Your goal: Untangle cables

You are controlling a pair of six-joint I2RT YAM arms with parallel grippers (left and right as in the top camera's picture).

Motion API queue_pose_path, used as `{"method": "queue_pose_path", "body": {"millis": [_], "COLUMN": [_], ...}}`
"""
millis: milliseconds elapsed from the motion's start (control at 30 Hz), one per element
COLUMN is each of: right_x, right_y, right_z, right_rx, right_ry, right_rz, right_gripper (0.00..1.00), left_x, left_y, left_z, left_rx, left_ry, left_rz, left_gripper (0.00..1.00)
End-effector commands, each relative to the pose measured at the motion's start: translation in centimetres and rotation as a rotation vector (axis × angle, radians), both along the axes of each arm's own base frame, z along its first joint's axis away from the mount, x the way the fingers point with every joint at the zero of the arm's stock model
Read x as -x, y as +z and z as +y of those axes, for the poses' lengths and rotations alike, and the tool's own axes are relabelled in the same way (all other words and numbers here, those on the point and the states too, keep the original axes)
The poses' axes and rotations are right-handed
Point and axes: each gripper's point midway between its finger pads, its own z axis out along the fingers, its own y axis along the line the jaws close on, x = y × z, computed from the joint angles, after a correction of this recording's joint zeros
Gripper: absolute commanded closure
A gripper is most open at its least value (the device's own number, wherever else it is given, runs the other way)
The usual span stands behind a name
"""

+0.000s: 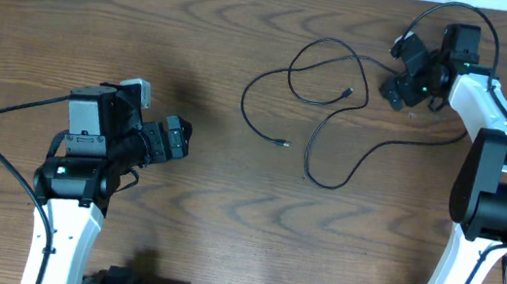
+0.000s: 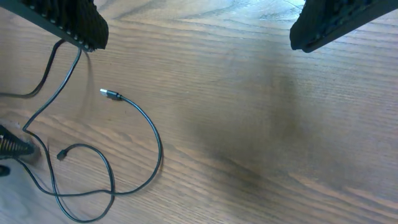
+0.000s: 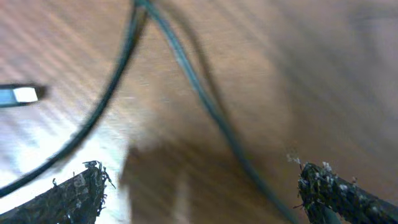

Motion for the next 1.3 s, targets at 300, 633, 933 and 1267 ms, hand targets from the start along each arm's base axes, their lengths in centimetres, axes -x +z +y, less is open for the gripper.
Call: {"method": "queue_pose_path", "body": {"millis": [300, 633, 933, 1267], "right_x": [1.8, 2.1, 2.3, 0.4], "right_y": [-1.2, -0.1, 0.0, -1.1], "right_z": [3.3, 5.1, 5.4, 3.1], "right_rx": [-0.274, -0.402, -0.431, -0.221], "right_ry": [-0.02, -0.001, -0.017, -0.021], "right_rz": [0.133, 0.155, 0.176, 0.07], "right_gripper": [0.02, 0.02, 0.02, 0.1], "left_x": [-0.1, -0.1, -0.1, -0.1], "left_y": [0.3, 0.3, 0.3, 0.3], "left_z": [0.0, 0.0, 0.0, 0.0], "left_rx": [0.0, 0.0, 0.0, 0.0], "left_ry": [-0.008, -0.008, -0.008, -0.008], "left_rz": [-0.007, -0.007, -0.007, -0.007], "left_gripper": [0.02, 0.02, 0.02, 0.02]}}
